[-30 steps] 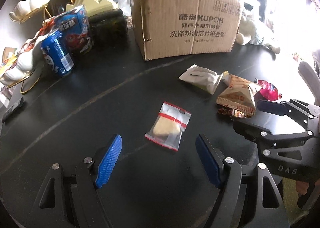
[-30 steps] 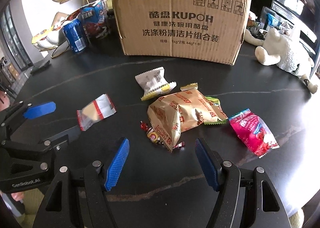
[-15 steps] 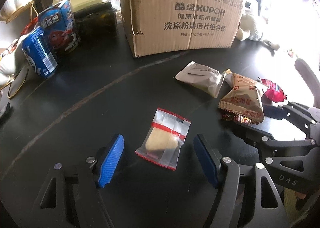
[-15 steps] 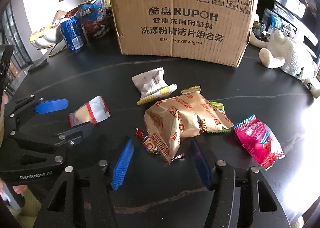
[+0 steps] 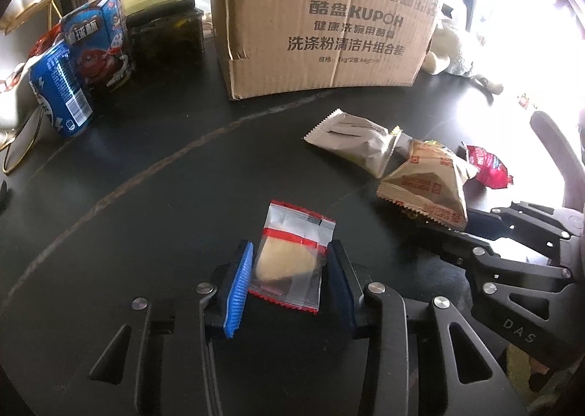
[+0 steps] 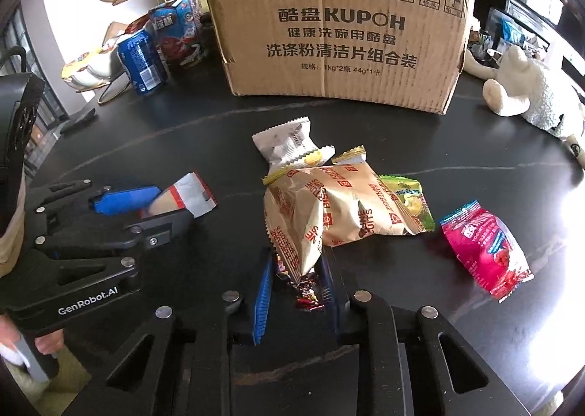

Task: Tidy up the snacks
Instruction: 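Move the left tool to the clear cake packet and close on it, then carry the cake packet with the left tool while the right tool carries the red-wrapped candy to the box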

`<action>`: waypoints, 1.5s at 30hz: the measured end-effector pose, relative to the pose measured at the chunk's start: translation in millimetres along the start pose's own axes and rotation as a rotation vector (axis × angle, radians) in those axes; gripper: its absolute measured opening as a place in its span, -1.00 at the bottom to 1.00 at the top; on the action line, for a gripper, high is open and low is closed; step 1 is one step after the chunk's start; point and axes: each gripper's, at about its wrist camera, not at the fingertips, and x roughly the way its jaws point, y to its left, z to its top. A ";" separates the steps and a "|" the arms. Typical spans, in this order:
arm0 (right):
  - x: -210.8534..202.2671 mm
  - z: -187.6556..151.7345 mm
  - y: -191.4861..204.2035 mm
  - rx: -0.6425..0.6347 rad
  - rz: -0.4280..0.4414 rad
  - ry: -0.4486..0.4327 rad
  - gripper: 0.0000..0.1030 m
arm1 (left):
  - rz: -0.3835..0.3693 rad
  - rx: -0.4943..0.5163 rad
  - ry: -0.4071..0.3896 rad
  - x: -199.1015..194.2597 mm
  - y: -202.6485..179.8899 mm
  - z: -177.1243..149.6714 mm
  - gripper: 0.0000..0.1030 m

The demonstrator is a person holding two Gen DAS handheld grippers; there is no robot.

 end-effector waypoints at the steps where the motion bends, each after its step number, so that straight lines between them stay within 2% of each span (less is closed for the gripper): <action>1: -0.9 -0.3 -0.1 0.003 0.005 0.001 -0.49 | 0.003 -0.005 0.001 -2.5 -1.1 -0.5 -0.21; 9: -18.4 -3.2 2.9 0.029 0.091 -0.002 -0.49 | 0.006 -0.026 -0.030 -27.4 -10.5 -6.0 -0.21; 18: -48.9 -4.4 10.0 0.015 0.114 -0.061 -0.49 | 0.020 -0.044 -0.086 -63.0 -18.1 -8.5 -0.21; 30: -87.9 1.7 8.9 0.009 0.109 -0.165 -0.49 | 0.041 -0.043 -0.175 -103.1 -31.6 -3.1 -0.21; 45: -135.3 37.1 -7.4 0.002 0.074 -0.317 -0.49 | 0.062 -0.035 -0.313 -147.6 -44.3 33.1 -0.21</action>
